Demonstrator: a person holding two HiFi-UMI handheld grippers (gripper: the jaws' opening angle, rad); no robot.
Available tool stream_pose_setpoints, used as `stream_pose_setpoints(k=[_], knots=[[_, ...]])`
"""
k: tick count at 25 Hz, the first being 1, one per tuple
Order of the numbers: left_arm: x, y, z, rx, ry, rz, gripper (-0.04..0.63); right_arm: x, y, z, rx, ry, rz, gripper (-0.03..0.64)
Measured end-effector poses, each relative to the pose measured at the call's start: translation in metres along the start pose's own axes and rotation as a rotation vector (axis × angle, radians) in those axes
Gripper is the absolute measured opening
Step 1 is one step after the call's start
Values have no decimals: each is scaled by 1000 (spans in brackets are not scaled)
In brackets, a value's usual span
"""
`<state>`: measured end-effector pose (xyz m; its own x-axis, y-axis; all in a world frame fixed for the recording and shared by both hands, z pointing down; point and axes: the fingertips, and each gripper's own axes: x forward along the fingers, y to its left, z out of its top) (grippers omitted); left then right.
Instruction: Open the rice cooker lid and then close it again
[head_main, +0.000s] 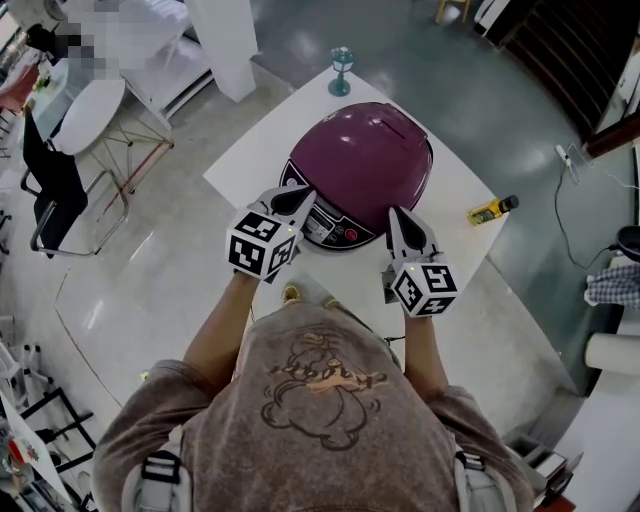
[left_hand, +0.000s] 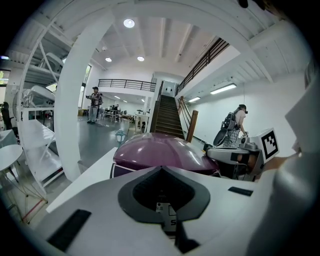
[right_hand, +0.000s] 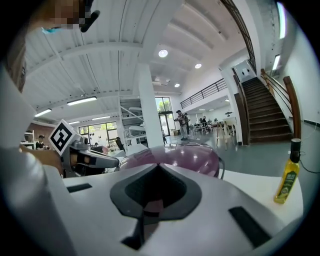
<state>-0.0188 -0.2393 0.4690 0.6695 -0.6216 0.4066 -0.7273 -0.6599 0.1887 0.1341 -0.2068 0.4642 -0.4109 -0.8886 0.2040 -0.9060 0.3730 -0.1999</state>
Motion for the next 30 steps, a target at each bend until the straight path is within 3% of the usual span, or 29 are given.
stream_pose_setpoints(k=[5,11,18,30], knots=[[0,0,0,25,-20,14,20,1,1,0,-25,2,8,3],[-1,1,3,-18,-53,5,20,0,1,3,-37,1,13,3],[-1,2,2,-37,-59,-10,20,-4,-1,36,-42,-78,24,3],[-3,-1,19,-50,-62,-46,20,-6,-6,69,-90,-94,21,3]])
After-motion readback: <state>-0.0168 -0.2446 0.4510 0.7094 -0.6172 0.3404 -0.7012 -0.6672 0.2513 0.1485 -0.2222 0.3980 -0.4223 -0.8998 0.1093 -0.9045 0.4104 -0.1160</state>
